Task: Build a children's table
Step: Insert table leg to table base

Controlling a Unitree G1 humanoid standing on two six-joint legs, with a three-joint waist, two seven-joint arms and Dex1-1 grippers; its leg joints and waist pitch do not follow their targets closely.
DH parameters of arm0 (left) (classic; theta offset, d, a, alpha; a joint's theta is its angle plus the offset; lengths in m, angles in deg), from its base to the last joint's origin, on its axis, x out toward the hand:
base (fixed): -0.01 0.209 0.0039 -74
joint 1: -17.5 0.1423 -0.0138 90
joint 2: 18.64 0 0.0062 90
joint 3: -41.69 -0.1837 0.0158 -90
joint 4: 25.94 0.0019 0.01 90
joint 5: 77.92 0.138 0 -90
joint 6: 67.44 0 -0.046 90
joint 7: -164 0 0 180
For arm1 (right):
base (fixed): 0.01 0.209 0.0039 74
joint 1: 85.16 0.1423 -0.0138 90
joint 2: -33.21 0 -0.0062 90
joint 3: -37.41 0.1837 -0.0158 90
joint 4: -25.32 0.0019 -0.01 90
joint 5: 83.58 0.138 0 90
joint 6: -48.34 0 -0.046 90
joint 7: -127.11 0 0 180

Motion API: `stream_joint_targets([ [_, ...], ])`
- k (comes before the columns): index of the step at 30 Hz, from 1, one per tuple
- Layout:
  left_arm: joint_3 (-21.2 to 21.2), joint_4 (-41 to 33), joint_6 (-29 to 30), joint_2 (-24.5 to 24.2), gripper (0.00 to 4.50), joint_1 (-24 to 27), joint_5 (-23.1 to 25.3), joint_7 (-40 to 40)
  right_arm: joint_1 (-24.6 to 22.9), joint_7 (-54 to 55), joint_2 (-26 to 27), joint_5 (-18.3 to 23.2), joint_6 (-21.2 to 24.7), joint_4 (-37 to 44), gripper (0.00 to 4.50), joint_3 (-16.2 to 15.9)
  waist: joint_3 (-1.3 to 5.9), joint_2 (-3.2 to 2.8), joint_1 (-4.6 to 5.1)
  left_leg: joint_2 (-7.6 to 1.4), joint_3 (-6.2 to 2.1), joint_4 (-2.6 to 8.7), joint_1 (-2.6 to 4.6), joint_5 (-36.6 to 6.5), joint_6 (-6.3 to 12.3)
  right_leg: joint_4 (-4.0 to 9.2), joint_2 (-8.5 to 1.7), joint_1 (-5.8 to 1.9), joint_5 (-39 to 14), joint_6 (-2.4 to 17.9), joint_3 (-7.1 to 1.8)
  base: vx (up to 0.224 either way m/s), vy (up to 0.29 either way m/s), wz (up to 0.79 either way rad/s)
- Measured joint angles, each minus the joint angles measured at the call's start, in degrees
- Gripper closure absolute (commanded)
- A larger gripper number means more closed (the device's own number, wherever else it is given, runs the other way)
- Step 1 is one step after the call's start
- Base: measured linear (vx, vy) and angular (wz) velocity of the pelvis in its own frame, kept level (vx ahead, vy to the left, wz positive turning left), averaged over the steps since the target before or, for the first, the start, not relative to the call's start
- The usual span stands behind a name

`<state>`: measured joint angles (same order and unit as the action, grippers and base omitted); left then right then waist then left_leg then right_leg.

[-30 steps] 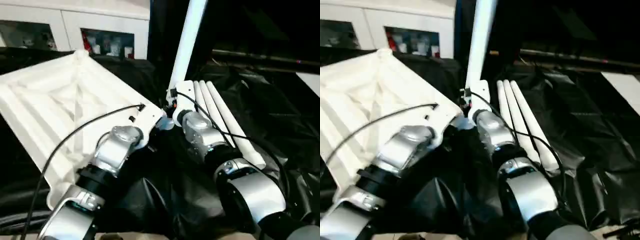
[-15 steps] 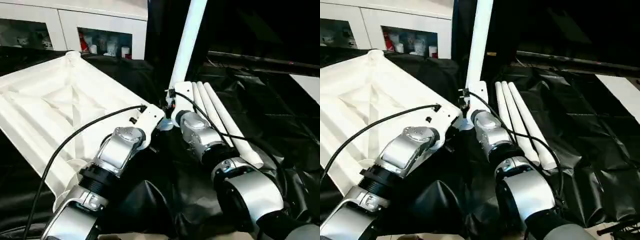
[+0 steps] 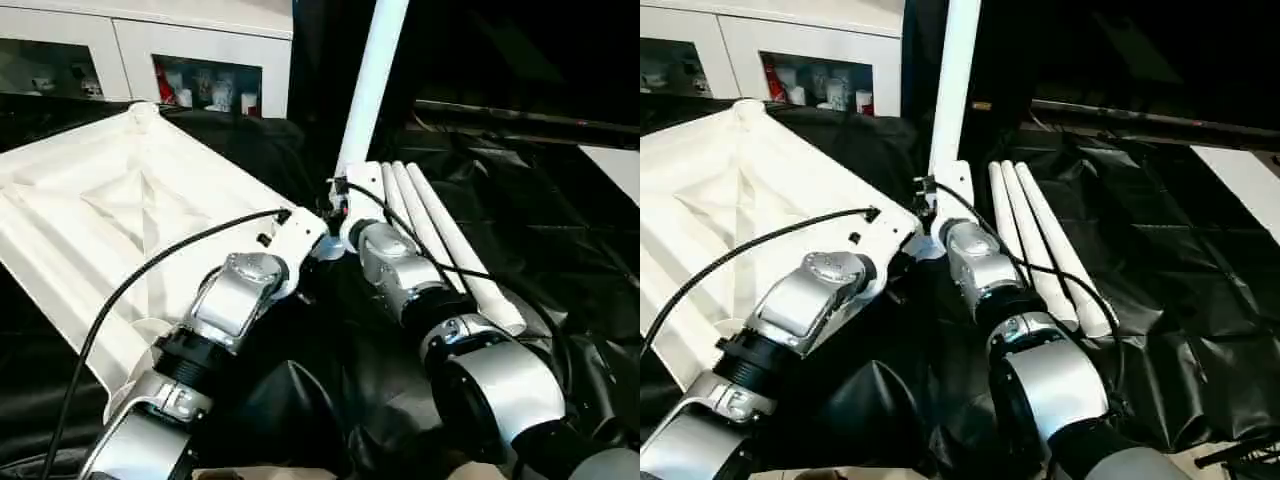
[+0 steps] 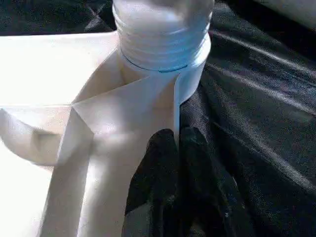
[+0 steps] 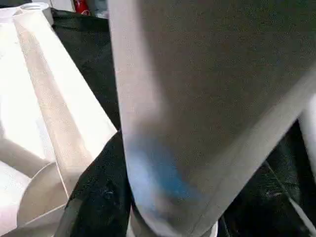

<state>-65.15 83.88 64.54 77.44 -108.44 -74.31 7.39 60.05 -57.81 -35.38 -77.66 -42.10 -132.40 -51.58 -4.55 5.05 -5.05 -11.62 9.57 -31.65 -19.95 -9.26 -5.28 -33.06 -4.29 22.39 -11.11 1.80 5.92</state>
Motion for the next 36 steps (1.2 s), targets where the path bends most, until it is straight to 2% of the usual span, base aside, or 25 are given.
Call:
stream_joint_targets([
  [2, 0.0, -0.3, 0.0, -0.3, 4.50, 0.2, 0.0, 0.2, -0.9, -0.9, 0.4, 0.1, 0.8, -1.1, 1.85, 0.7, -0.02, -0.02, 0.00, 0.00, 0.00, 0.01, -0.04, 0.0, 0.00, -0.02, 0.01, 0.06, 0.0, 0.0, 0.00, 0.000, 0.000, 0.00],
  [4, 0.0, -0.6, 0.0, -0.5, 4.50, 0.2, -0.1, 0.2, -0.6, -1.5, 0.3, 0.1, 1.0, -1.2, 1.51, 0.9, 0.03, -0.08, 0.01, 0.00, 0.03, 0.01, -0.05, 0.0, 0.00, -0.01, 0.00, 0.08, 0.0, 0.0, -0.03, 0.000, 0.000, 0.00],
  [7, 0.0, -1.0, -0.1, -0.8, 4.50, 0.2, -0.1, 0.6, -0.7, -1.9, 0.3, 0.1, 1.2, -1.6, 1.41, 1.0, 0.04, -0.07, -0.04, -0.01, 0.04, 0.05, -0.08, 0.0, 0.00, -0.10, 0.01, 0.21, 0.0, 0.0, -0.03, 0.000, 0.000, 0.00],
  [8, 0.0, -1.1, -0.1, -0.9, 4.50, 0.2, -0.1, 0.7, -0.9, -2.1, 0.3, 0.1, 1.3, -2.0, 1.18, 1.2, -0.01, -0.14, -0.04, -0.01, 0.05, 0.09, -0.09, 0.0, 0.00, -0.10, 0.01, 0.25, 0.0, 0.0, -0.03, 0.000, 0.000, 0.00],
  [14, 0.0, -1.5, -0.4, -1.3, 4.50, 0.2, 0.0, 1.0, -1.3, -3.9, 0.3, -0.1, 2.2, -3.2, 0.79, 1.5, -0.09, -0.30, -0.06, -0.03, 0.12, 0.17, -0.18, 0.0, 0.00, -0.17, 0.02, 0.40, 0.3, 0.0, -0.05, 0.000, 0.000, 0.00],
  [16, 0.0, -1.5, -0.7, -1.5, 4.50, 0.2, 0.0, 1.3, -1.3, -4.8, 0.2, -0.1, 2.1, -3.2, 0.50, 1.6, -0.09, -0.31, -0.07, -0.03, 0.13, 0.17, -0.17, 0.0, 0.00, -0.18, 0.02, 0.40, 0.4, 0.0, -0.05, 0.000, 0.000, 0.00],
  [21, -0.4, -1.9, -2.8, -3.7, 4.50, 0.5, 0.0, 3.6, -1.3, -10.4, -1.1, -0.1, 1.5, -3.1, 0.07, 1.4, -0.11, -0.32, -0.09, -0.06, 0.14, 0.17, -0.31, 0.0, -0.01, -0.22, 0.02, 0.61, 1.1, -0.1, -0.05, 0.000, 0.000, 0.00],
  [24, -0.5, -3.4, -5.0, -5.7, 4.50, 1.8, 0.0, 5.4, -2.0, -16.1, -3.1, -1.0, 2.0, -1.3, 0.02, -0.1, -0.12, -0.34, -0.15, -0.10, 0.16, 0.16, -0.51, 0.0, -0.03, -0.27, 0.02, 0.78, 1.8, -0.1, -0.05, 0.000, 0.000, 0.00],
  [27, -0.6, -4.0, -7.1, -7.3, 4.50, 2.3, -0.1, 7.2, -3.6, -21.1, -5.4, -1.6, 3.0, 2.8, 0.02, -1.6, -0.14, -0.37, -0.32, -0.18, 0.23, 0.15, -0.60, 0.1, -0.07, -0.82, 0.04, 1.01, 1.8, 0.1, -0.07, 0.017, -0.006, 0.01],
  [33, -1.1, -6.9, -11.9, -11.3, 4.50, 4.6, -0.5, 11.7, -9.4, -31.8, -11.9, -1.9, 5.9, 16.9, 0.02, -5.5, -0.13, -0.36, -0.78, -0.26, 0.26, -0.18, -1.15, 0.2, 0.07, -1.27, 0.11, 1.59, 1.3, 0.2, -0.13, 0.009, -0.003, 0.00],
  [36, -1.7, -9.2, -15.7, -14.9, 4.50, 6.9, -1.1, 16.3, -14.5, -39.9, -16.2, -1.4, 7.0, 25.7, 0.02, -7.8, -0.13, -0.36, -1.11, -0.26, 0.27, -0.22, -1.15, 0.2, 0.26, -1.28, 0.11, 1.58, 1.2, 0.2, -0.15, 0.000, 0.000, 0.00],
])
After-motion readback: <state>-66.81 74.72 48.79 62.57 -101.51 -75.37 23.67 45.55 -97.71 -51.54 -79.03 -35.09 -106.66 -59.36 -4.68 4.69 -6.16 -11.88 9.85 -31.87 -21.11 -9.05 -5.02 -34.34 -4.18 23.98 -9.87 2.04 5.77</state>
